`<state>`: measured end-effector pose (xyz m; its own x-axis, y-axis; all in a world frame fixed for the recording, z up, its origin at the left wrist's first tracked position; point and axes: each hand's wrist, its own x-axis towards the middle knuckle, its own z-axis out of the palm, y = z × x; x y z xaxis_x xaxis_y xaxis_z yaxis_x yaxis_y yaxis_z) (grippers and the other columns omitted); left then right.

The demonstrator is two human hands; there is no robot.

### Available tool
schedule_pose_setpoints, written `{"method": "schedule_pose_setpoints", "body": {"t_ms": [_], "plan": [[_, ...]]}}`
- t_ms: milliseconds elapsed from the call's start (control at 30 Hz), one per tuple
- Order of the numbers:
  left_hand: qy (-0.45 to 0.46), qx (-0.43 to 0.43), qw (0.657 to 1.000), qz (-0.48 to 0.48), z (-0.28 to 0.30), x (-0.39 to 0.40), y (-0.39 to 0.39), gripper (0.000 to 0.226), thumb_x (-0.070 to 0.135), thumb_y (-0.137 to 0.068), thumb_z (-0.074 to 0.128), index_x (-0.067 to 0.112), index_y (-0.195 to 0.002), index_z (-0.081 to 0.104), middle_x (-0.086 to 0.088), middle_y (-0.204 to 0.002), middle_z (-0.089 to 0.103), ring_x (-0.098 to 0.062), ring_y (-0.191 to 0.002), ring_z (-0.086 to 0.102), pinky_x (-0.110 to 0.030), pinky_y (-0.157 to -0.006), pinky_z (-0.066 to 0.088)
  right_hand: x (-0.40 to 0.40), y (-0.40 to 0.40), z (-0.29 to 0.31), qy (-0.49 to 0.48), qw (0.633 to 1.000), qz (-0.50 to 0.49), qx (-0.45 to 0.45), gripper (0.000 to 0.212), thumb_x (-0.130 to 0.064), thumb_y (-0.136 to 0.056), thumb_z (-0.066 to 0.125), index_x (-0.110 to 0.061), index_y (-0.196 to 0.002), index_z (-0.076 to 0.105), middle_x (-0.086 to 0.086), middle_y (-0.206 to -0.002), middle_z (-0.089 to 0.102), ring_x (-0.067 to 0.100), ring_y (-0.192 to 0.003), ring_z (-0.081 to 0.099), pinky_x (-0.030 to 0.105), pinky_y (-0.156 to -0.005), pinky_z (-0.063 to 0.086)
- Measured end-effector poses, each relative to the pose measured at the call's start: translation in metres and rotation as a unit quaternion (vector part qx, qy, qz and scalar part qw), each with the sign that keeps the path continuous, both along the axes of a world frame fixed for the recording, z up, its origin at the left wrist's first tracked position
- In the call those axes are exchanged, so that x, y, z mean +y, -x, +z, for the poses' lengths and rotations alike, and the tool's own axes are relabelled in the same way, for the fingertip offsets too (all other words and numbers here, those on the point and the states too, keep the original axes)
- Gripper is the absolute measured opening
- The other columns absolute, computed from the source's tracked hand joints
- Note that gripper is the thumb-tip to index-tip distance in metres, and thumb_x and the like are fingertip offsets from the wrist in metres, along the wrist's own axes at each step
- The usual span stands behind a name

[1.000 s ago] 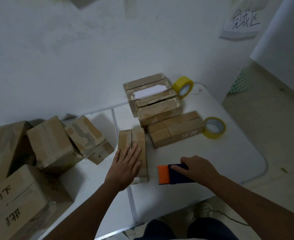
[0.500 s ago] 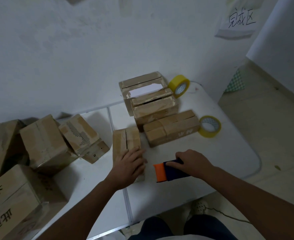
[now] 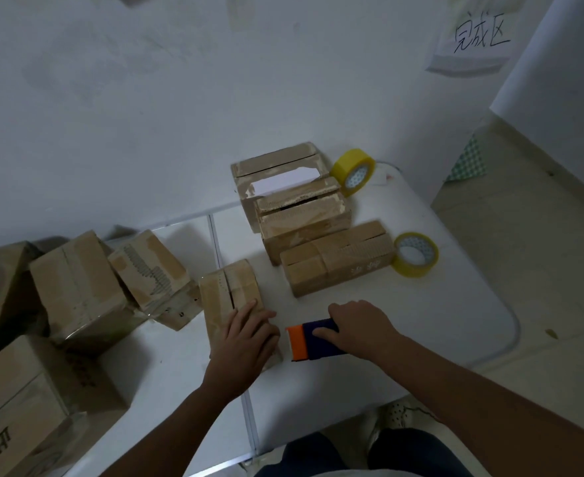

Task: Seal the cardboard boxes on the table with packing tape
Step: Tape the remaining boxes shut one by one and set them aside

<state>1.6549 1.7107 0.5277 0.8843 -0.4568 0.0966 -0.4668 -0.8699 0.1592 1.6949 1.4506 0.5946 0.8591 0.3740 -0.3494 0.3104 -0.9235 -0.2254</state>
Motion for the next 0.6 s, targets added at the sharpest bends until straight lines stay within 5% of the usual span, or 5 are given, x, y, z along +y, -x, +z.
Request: {"method": "schedule_pose_setpoints", "body": {"t_ms": [100, 233, 333, 467, 600], "plan": [[-0.009, 0.0, 1.0, 0.001, 0.0, -0.002, -0.001, 0.027, 0.045, -0.1, 0.037, 0.034, -0.108, 0.06, 0.008, -0.137, 0.052, -0.027, -0.143, 0.031, -0.045, -0.115, 0.021, 0.005, -0.004, 0.0, -0.001, 1.0, -0.017, 0.017, 0.053, -0.063, -0.093, 0.041, -0.011, -0.099, 0.054, 0.007, -0.095, 0.06, 0.018, -0.075, 0.044, 0.029, -0.068, 0.034], [-0.026, 0.009, 1.0, -0.002, 0.002, -0.001, -0.001, 0.026, 0.045, -0.1, 0.037, 0.034, -0.11, 0.059, 0.008, -0.138, 0.051, -0.029, -0.144, 0.03, -0.047, -0.116, 0.021, 0.011, -0.006, -0.003, -0.008, 0.997, -0.04, 0.058, 0.05, -0.064, -0.093, 0.04, -0.019, -0.071, 0.037, -0.002, -0.074, 0.043, 0.019, -0.076, 0.05, 0.03, -0.065, 0.036], [-0.029, 0.015, 0.999, 0.0, 0.001, 0.0, 0.0, 0.027, 0.045, -0.101, 0.036, 0.034, -0.11, 0.058, 0.007, -0.14, 0.051, -0.029, -0.145, 0.029, -0.048, -0.116, 0.021, -0.01, -0.021, -0.005, 0.045, 0.994, -0.092, 0.043, 0.051, -0.057, -0.097, 0.039, -0.01, -0.1, 0.059, 0.007, -0.1, 0.061, 0.025, -0.094, 0.061, 0.029, -0.07, 0.039], [-0.018, 0.018, 1.0, 0.005, 0.002, 0.0, -0.001, 0.024, 0.043, -0.102, 0.035, 0.033, -0.111, 0.054, 0.007, -0.14, 0.051, -0.029, -0.145, 0.029, -0.046, -0.117, 0.019, -0.049, -0.039, -0.021, 0.097, 0.982, -0.158, 0.031, 0.046, -0.047, -0.101, 0.039, -0.006, -0.116, 0.052, 0.012, -0.113, 0.062, 0.026, -0.098, 0.061, 0.031, -0.074, 0.043], [0.003, 0.019, 1.0, 0.006, 0.006, -0.001, 0.002, 0.025, 0.046, -0.104, 0.029, 0.033, -0.113, 0.049, 0.004, -0.14, 0.051, -0.03, -0.144, 0.032, -0.046, -0.116, 0.02, -0.023, -0.024, -0.059, -0.009, 0.973, -0.201, 0.113, 0.033, -0.023, -0.103, 0.041, -0.001, -0.127, 0.04, 0.017, -0.112, 0.061, 0.023, -0.085, 0.055, 0.033, -0.069, 0.043]]}}
